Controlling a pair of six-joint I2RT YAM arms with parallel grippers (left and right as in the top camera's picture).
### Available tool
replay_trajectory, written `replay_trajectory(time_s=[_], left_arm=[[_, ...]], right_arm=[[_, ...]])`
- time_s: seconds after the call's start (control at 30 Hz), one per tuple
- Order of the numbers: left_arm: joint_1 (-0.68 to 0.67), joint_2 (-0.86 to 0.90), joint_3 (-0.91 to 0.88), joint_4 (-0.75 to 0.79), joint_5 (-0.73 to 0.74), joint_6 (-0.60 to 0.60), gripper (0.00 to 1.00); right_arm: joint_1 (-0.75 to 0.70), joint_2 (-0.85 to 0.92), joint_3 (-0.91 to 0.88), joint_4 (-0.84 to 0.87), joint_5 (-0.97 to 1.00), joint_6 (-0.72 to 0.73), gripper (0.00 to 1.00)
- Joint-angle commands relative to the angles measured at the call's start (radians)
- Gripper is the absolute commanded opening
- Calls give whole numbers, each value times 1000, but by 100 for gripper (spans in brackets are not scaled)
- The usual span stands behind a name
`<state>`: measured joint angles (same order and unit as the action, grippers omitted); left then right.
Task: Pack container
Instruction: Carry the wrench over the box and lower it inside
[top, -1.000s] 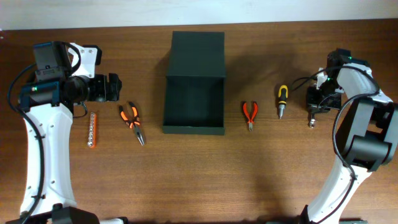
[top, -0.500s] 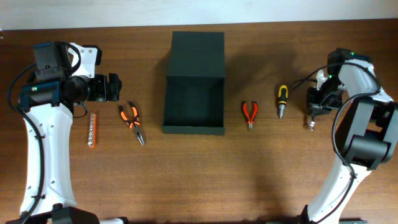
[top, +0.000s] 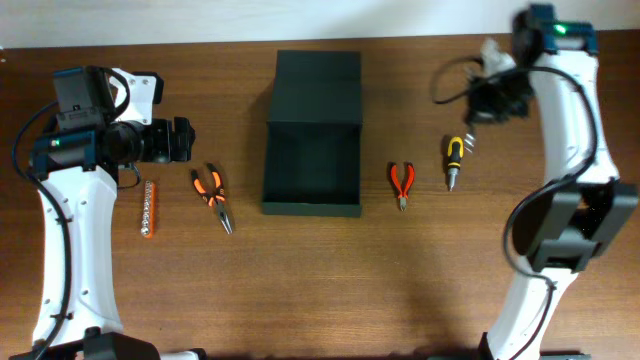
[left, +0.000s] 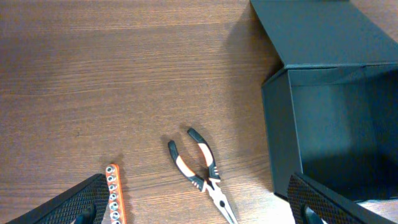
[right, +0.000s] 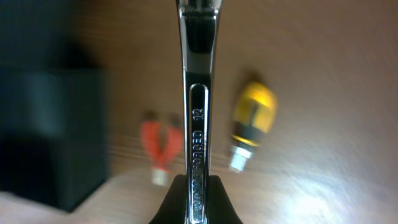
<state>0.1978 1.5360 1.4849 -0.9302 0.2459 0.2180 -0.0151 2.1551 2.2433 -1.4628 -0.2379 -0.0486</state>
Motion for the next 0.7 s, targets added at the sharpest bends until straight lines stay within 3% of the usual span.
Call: replay_trajectory(time_s=[0.0,0.23,0.33,0.67], left_arm=[[3,10,23,10,0,16,94],[3,10,23,20,0,16,94],[3,10,23,20,1,16,94],[3,10,23,20,1,16,94]], right_arm=[[144,-72,122,-3,-39,2,4],[389,-65,158,120,27,-111,4],[467,-53,138,175,89,-236,4],[545,81,122,218,104,-587,4]])
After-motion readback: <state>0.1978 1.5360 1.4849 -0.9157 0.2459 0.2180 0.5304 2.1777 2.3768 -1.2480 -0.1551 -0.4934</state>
